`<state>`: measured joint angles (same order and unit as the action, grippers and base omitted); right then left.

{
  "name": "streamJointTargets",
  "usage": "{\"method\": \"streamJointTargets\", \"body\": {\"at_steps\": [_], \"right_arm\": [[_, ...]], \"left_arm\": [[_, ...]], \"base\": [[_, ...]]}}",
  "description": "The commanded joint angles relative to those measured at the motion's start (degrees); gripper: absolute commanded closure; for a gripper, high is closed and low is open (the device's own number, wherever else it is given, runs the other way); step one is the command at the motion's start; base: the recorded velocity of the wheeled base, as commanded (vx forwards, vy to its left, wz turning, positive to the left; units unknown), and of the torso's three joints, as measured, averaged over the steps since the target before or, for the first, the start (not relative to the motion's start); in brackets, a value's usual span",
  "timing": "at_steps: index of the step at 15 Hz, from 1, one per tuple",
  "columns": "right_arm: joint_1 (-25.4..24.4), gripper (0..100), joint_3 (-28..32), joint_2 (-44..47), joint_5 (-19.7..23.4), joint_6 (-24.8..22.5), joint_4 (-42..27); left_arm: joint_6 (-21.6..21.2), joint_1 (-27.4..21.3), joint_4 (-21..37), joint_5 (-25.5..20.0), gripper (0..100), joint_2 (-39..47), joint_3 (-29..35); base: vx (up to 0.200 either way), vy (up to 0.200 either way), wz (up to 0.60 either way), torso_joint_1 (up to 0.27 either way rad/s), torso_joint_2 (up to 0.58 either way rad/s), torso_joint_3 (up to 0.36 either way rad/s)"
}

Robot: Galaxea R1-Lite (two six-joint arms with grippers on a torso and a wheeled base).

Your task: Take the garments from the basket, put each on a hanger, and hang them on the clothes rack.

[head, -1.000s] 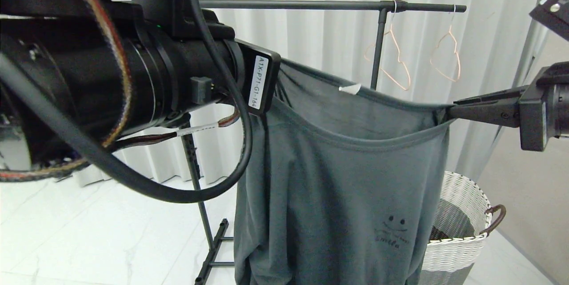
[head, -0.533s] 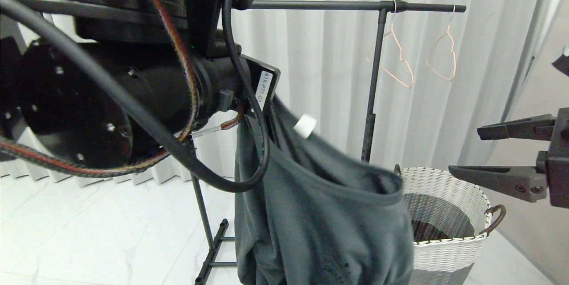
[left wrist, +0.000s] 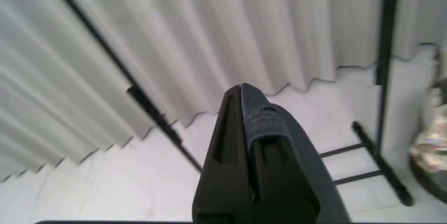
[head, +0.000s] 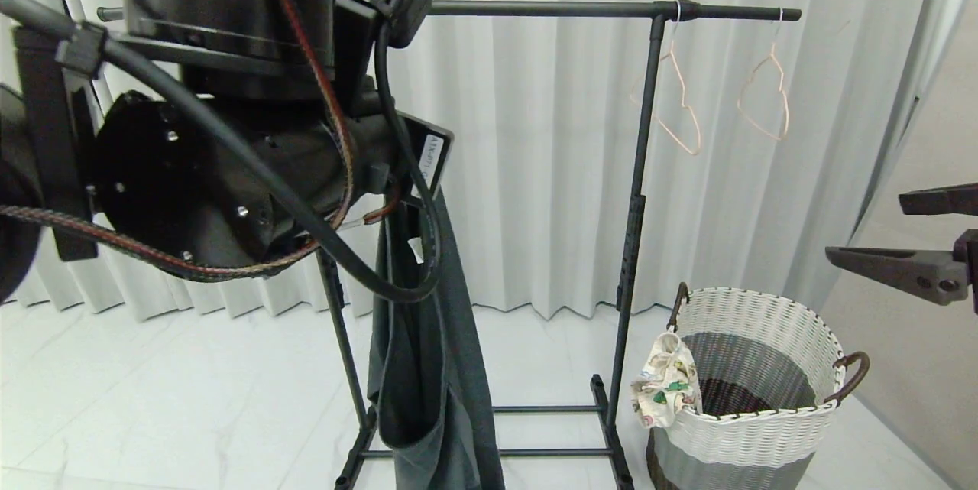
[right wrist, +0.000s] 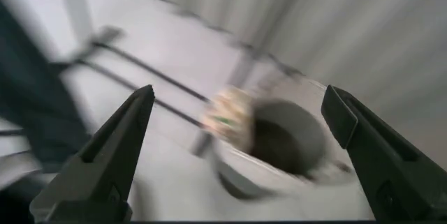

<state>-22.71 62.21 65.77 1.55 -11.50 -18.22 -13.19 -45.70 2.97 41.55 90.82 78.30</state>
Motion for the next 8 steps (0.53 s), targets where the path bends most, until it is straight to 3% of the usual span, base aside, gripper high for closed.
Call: {"method": "streamJointTargets", "body": {"at_steps": [1,4,8], "right_arm": [[11.5,0,-1.7,2.1,-2.7,-5.8,-0.2],[20.6,0,-5.7,1.5,-2.8,-14.4,5.2],[25.1,0,-9.7,2.1,-2.7,-17.9,13.5]], "left_arm": [[0.0,5.1,0.0,-0.1,100,-5.0,-6.1],[-0.2,10.6,0.0,-0.9,100,-10.2,-9.4],[-0.1,13.1,0.0,-4.3,100,-13.3,-11.7]], "base": [[0.0,0.0,0.0,0.0,0.0,0.0],[0.0,0.0,0.0,0.0,0.0,0.0],[0.0,0.0,0.0,0.0,0.0,0.0]]}}
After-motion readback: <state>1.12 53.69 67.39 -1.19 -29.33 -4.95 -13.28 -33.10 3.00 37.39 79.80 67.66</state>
